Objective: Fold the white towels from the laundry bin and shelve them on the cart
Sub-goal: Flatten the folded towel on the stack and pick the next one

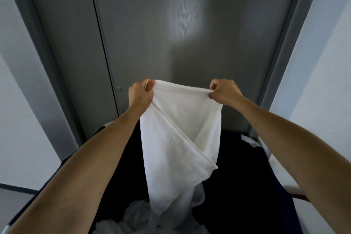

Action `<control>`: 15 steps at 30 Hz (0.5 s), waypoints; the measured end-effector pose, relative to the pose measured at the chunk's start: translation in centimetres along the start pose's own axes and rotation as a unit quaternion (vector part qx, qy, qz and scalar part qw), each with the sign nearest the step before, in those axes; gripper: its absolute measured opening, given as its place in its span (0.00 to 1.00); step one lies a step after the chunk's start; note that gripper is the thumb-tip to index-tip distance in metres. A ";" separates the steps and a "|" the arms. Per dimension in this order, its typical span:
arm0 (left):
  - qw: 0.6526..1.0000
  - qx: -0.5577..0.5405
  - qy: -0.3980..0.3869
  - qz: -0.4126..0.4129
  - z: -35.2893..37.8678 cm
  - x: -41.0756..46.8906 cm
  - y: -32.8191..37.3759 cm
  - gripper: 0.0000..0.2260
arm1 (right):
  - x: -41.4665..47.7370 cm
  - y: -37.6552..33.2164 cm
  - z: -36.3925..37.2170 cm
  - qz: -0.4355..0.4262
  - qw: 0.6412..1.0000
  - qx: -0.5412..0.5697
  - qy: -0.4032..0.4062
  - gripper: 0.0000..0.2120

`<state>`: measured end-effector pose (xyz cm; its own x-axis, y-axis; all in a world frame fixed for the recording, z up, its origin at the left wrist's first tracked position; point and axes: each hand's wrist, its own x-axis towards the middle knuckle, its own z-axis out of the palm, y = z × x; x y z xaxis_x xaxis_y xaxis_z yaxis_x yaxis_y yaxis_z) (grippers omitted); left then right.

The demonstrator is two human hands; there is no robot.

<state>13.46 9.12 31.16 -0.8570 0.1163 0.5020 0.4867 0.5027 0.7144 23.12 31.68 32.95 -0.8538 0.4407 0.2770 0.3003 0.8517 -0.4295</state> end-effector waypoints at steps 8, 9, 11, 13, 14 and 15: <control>0.994 0.075 -0.053 -0.064 0.8 -0.7 -5.8 0.15 | 0.0 5.1 1.2 0.058 0.998 -0.016 0.019 0.08; 0.993 0.070 -0.059 -0.071 1.2 -0.9 -6.1 0.14 | 0.1 5.3 1.5 0.057 0.998 -0.020 0.006 0.08; 0.992 0.070 -0.069 -0.077 1.9 -1.2 -6.3 0.13 | 0.1 5.8 2.0 0.063 0.997 -0.039 -0.025 0.08; 0.992 0.066 -0.062 -0.091 2.2 -1.2 -6.4 0.12 | 0.0 6.2 2.4 0.069 0.993 -0.078 -0.046 0.04; 0.992 0.062 -0.052 -0.096 2.2 -1.0 -6.6 0.12 | 0.0 6.2 2.6 0.071 0.992 -0.096 -0.049 0.03; 0.993 0.060 -0.039 -0.097 2.2 -0.7 -6.6 0.12 | 0.1 6.2 2.7 0.073 0.991 -0.107 -0.043 0.02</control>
<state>10.46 7.59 25.04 -0.9450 0.0708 0.3192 0.2923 0.6205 0.7277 23.71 36.20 28.00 -0.8249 0.5460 0.1465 0.4990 0.8251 -0.2651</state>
